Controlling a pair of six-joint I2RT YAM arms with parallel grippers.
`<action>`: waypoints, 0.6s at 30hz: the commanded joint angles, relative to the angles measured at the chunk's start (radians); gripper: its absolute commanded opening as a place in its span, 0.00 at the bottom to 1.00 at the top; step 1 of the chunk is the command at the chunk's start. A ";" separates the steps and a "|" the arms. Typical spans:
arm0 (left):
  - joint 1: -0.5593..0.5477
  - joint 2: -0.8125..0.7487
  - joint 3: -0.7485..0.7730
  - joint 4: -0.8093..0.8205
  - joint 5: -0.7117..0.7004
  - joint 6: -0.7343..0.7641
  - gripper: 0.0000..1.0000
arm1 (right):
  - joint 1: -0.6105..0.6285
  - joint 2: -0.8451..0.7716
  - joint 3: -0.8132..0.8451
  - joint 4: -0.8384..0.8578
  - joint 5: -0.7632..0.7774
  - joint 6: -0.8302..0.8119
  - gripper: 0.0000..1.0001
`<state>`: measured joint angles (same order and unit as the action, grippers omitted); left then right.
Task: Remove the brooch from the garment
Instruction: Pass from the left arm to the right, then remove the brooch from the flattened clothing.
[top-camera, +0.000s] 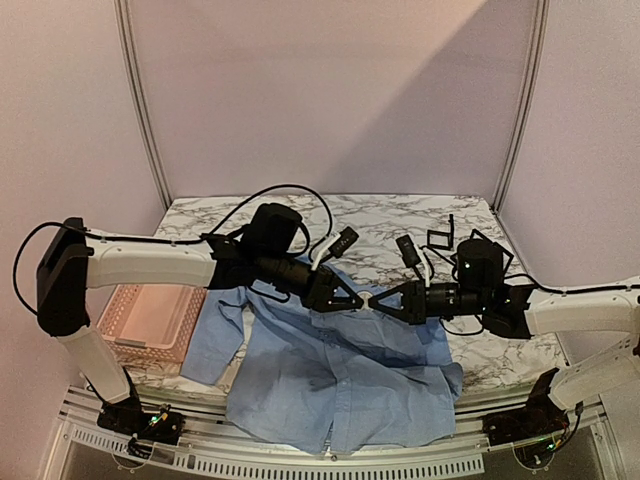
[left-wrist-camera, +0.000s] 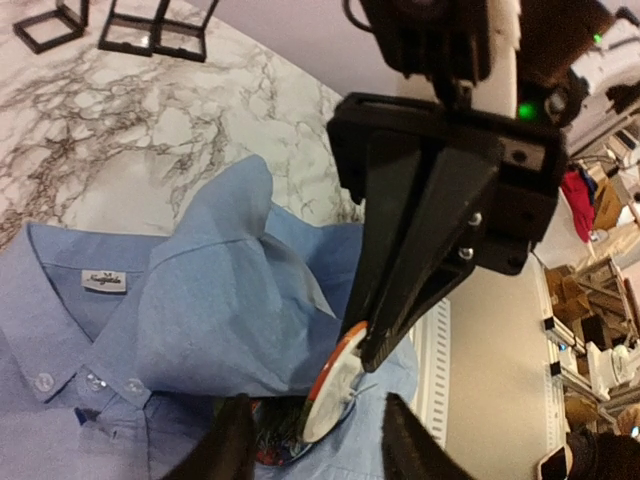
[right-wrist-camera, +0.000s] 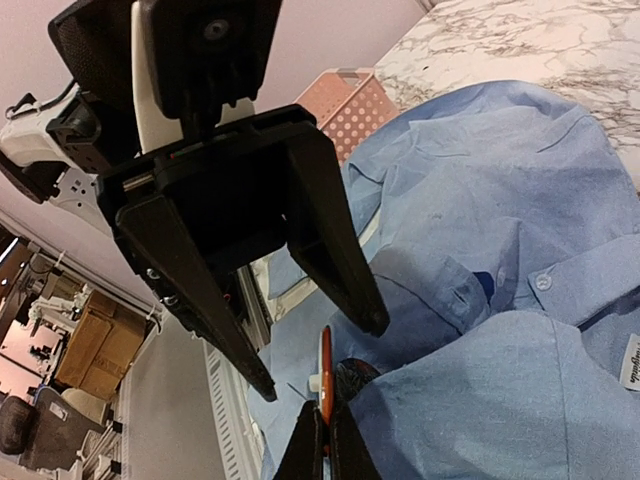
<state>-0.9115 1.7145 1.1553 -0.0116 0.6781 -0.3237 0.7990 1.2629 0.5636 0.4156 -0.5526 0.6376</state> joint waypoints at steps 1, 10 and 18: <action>0.013 -0.053 -0.008 -0.030 -0.157 0.030 0.53 | 0.039 -0.067 0.031 -0.107 0.200 -0.062 0.00; 0.132 -0.288 -0.153 0.114 -0.410 0.008 0.84 | 0.073 -0.083 0.125 -0.360 0.369 -0.184 0.00; 0.170 -0.287 -0.138 0.096 -0.409 -0.017 0.84 | 0.106 -0.038 0.212 -0.520 0.488 -0.246 0.00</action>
<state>-0.7544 1.4178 1.0203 0.0887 0.2939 -0.3267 0.8871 1.2018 0.7273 0.0151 -0.1566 0.4438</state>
